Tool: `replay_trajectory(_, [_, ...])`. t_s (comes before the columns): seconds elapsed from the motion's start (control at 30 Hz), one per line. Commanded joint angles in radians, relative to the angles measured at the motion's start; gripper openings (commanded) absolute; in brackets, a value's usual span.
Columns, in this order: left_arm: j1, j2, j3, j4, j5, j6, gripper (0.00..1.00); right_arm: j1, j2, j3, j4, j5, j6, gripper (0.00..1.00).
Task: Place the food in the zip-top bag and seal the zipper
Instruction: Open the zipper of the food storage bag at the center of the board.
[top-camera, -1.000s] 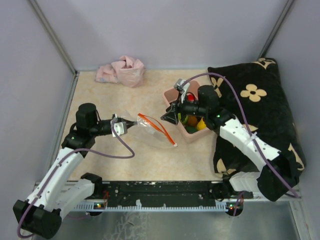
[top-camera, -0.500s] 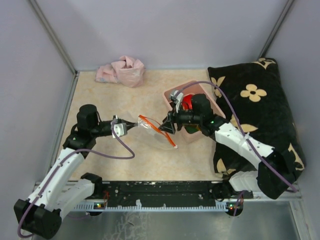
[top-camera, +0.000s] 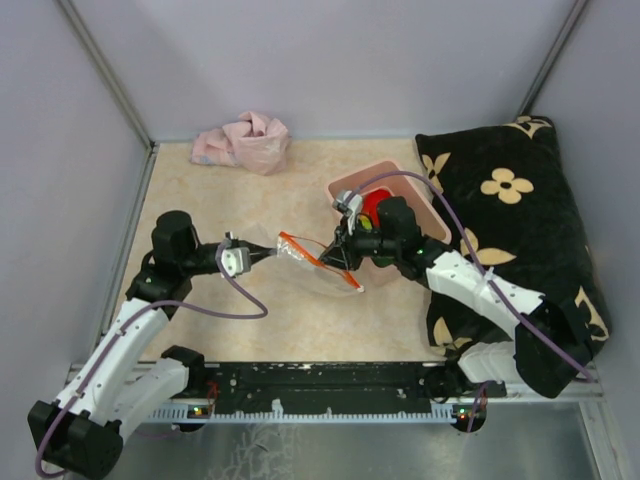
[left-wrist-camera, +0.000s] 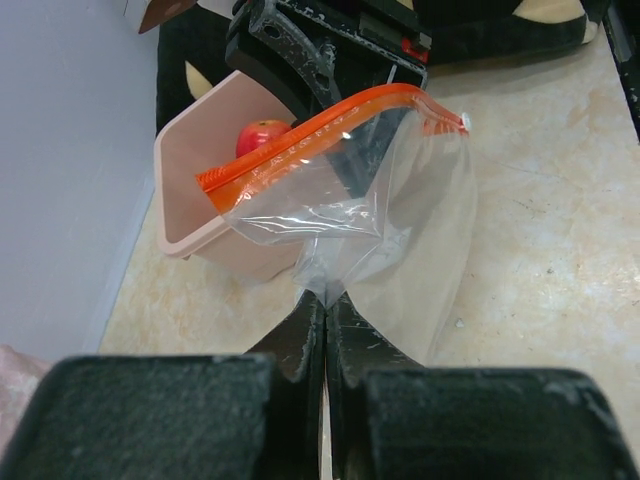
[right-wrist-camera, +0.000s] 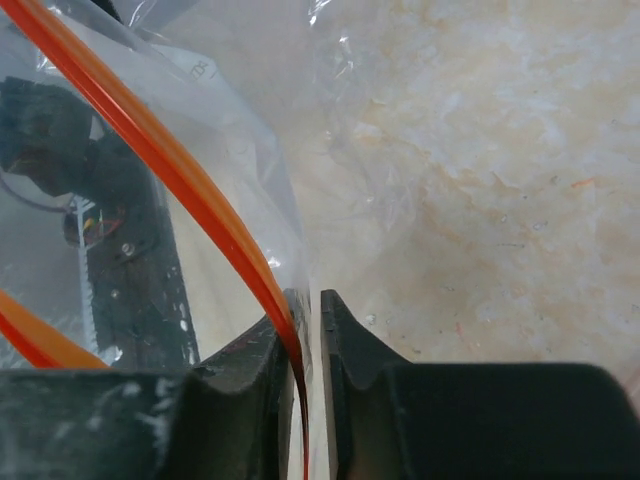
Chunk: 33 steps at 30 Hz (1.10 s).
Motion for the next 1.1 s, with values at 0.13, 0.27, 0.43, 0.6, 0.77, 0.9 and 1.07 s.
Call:
replay_trajectory(0.13, [-0.005, -0.047, -0.011, 0.097, -0.032, -0.206, 0.21, 0.011, -0.072, 0.009, 0.048, 0.104, 0.016, 0.0])
replay_trajectory(0.27, [-0.005, -0.065, 0.014, 0.103, -0.109, -0.338, 0.37, 0.014, -0.103, 0.013, 0.032, 0.191, 0.037, 0.0])
replay_trajectory(0.43, [-0.005, -0.099, 0.062, 0.09, -0.304, -0.568, 0.49, 0.023, -0.148, 0.02, 0.0, 0.348, 0.067, 0.0])
replay_trajectory(0.6, [-0.005, -0.116, 0.14, -0.027, -0.467, -0.817, 0.57, 0.037, -0.189, 0.008, 0.027, 0.477, 0.12, 0.0])
replay_trajectory(0.77, [-0.004, -0.15, 0.139, -0.08, -0.555, -1.053, 0.62, 0.078, -0.177, 0.018, 0.047, 0.61, 0.179, 0.0])
replay_trajectory(0.9, [-0.005, -0.138, 0.117, -0.086, -0.497, -1.224, 0.63, 0.127, -0.145, 0.039, 0.051, 0.718, 0.215, 0.0])
replay_trajectory(1.07, [-0.006, -0.123, 0.058, 0.003, -0.434, -1.408, 0.63, 0.214, -0.1, 0.072, 0.053, 0.871, 0.265, 0.0])
